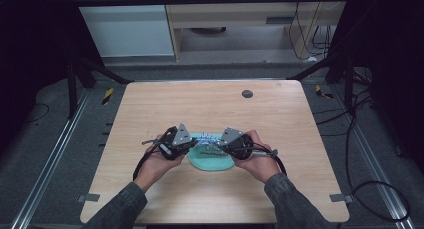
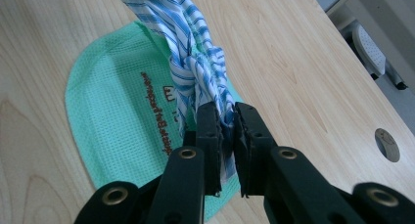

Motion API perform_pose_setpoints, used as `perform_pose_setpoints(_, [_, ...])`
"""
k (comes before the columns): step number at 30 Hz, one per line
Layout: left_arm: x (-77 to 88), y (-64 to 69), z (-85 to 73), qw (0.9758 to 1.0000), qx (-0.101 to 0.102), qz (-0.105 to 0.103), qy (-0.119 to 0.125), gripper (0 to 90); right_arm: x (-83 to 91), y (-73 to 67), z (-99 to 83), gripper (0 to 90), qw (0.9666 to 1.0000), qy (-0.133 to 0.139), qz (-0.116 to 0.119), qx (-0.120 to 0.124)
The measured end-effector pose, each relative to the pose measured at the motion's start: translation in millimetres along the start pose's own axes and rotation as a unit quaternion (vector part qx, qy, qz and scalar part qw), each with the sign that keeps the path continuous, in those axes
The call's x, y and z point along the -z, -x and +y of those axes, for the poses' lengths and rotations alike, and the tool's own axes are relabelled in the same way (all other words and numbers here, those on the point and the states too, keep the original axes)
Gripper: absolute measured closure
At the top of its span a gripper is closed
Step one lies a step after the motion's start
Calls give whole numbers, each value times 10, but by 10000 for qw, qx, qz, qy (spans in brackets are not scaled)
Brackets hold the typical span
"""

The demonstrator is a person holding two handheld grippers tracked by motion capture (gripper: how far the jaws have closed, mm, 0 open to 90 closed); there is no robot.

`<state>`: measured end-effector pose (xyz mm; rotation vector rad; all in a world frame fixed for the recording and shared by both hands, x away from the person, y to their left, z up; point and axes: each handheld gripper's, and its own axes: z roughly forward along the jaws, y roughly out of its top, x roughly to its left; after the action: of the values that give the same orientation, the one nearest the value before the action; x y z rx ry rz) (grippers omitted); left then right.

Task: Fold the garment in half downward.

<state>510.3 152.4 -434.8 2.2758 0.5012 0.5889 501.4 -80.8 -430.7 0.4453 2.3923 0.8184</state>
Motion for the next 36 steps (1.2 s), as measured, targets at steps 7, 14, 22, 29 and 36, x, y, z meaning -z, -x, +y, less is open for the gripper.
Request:
perform_pose_setpoints(7, [-2, 43, -25, 10000, 14, -37, 12, 851, 24, -37, -30, 819, 10000, 13, 34, 9])
perform_pose_setpoints(14, [-6, 87, -58, 9999, 29, -106, 21, 851, 30, -75, -72, 821, 10000, 20, 69, -6])
perform_pose_setpoints(22, [-20, 150, -123, 9999, 45, -162, 15, 851, 20, -132, -123, 822, 9999, 8, 127, -18])
perform_pose_setpoints(29, [-41, 194, -178, 9997, 87, -221, 8, 845, 4, -190, -162, 821, 9998, -10, 180, -27])
perform_pose_setpoints(36, [-66, 238, -219, 9996, 121, -258, -26, 840, -16, -239, -205, 819, 9997, -65, 227, -24])
